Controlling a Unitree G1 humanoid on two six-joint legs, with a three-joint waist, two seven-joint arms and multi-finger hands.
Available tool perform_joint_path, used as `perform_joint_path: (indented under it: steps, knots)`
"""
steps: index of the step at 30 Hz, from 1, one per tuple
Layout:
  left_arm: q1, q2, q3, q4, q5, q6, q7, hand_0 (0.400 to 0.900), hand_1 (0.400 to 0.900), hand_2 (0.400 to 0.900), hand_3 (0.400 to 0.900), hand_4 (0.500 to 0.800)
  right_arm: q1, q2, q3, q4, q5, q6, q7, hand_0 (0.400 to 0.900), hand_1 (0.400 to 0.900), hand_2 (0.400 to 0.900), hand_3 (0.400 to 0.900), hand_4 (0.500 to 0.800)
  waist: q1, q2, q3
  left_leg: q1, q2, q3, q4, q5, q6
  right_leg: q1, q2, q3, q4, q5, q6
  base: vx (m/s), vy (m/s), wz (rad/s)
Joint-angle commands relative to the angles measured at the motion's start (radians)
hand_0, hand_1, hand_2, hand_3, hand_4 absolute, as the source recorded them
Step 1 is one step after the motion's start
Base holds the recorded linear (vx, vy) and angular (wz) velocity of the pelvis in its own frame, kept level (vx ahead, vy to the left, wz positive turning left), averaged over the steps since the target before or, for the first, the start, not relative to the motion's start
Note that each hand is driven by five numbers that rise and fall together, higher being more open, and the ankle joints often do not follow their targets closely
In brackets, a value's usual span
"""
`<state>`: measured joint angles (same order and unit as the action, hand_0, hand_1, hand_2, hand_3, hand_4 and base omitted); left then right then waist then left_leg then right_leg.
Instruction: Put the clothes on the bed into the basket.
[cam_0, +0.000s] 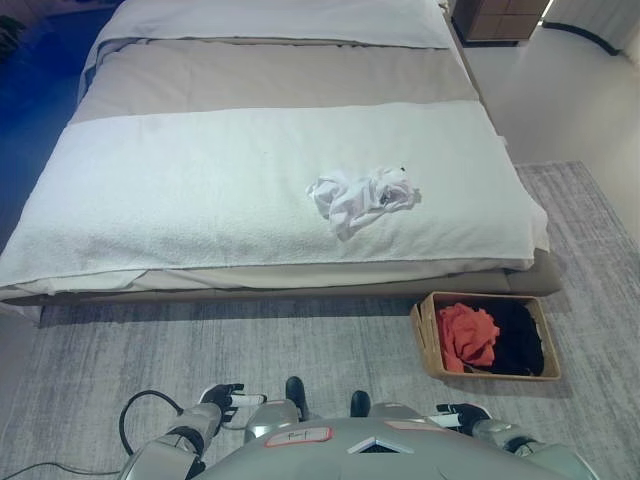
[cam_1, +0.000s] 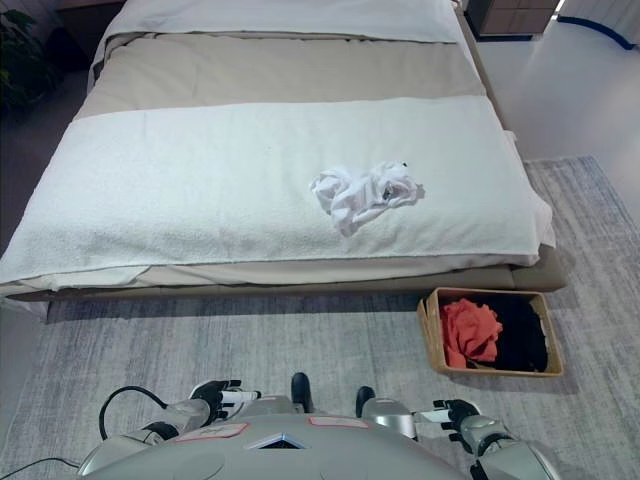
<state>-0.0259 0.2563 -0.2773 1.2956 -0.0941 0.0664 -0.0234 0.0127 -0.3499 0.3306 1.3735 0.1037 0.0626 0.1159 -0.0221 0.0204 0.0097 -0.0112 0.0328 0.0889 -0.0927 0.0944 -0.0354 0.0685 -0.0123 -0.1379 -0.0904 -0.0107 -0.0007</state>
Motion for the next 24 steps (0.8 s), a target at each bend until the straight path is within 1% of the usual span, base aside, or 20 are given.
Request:
perform_joint_path:
  steps: [1, 15, 18, 20, 22, 24]
  knots:
    - [-0.059, 0.014, 0.032, 0.062, -0.016, -0.007, 0.0, 0.9, 0.9, 0.9, 0.9, 0.8, -0.032, -0.01, 0.024, 0.051, -0.014, 0.01, -0.008, 0.9, 0.9, 0.9, 0.9, 0.8, 0.011, -0.022, 0.016, 0.08, -0.032, -0.019, 0.005, -0.154, 0.001, 0.005, -0.047, 0.005, 0.003, -0.028, 0.079, 0.0, 0.0, 0.0]
    - [-0.067, 0.016, 0.022, 0.052, -0.02, -0.005, -0.007, 0.9, 0.9, 0.9, 0.9, 0.8, -0.041, -0.016, 0.027, 0.04, -0.014, 0.009, -0.01, 0.9, 0.9, 0.9, 0.9, 0.8, 0.005, -0.022, 0.023, 0.08, -0.022, -0.023, 0.005, -0.151, -0.006, 0.007, -0.037, 0.001, 0.003, -0.036, 0.07, 0.0, -0.027, 0.04]
    - [-0.074, 0.02, 0.017, 0.046, -0.023, -0.006, -0.01, 0.9, 0.9, 0.9, 0.9, 0.8, -0.042, -0.017, 0.029, 0.033, -0.012, 0.008, -0.011, 0.9, 0.9, 0.9, 0.9, 0.8, 0.001, -0.021, 0.028, 0.075, -0.014, -0.025, 0.005, -0.145, -0.012, 0.006, -0.029, -0.001, 0.003, -0.04, 0.062, -0.01, -0.097, 0.13]
    - [-0.08, 0.023, 0.014, 0.043, -0.023, -0.006, -0.009, 0.9, 0.9, 0.9, 0.9, 0.8, -0.046, -0.021, 0.033, 0.017, -0.007, 0.003, -0.013, 0.9, 0.9, 0.9, 0.9, 0.8, -0.001, -0.021, 0.039, 0.07, -0.003, -0.032, 0.007, -0.129, -0.018, 0.002, -0.016, 0.0, 0.003, -0.047, 0.048, -0.04, -0.141, 0.16]
    - [-0.084, 0.026, 0.015, 0.039, -0.027, -0.007, -0.01, 0.9, 0.9, 0.9, 0.9, 0.8, -0.051, -0.026, 0.037, 0.004, -0.005, -0.002, -0.016, 0.9, 0.9, 0.9, 0.9, 0.8, -0.002, -0.024, 0.051, 0.044, 0.0, -0.04, 0.055, -0.137, -0.023, -0.002, -0.012, 0.003, 0.006, -0.051, 0.038, -0.06, -0.132, 0.12]
    - [-0.09, 0.024, 0.013, 0.036, -0.035, -0.009, -0.012, 0.9, 0.9, 0.9, 0.9, 0.8, -0.057, -0.035, 0.04, -0.013, -0.002, -0.008, -0.019, 0.9, 0.9, 0.9, 0.9, 0.8, -0.003, -0.028, 0.07, -0.002, -0.01, -0.051, 0.141, -0.152, -0.028, -0.006, -0.01, 0.003, 0.012, -0.057, 0.028, -0.08, -0.141, 0.15]
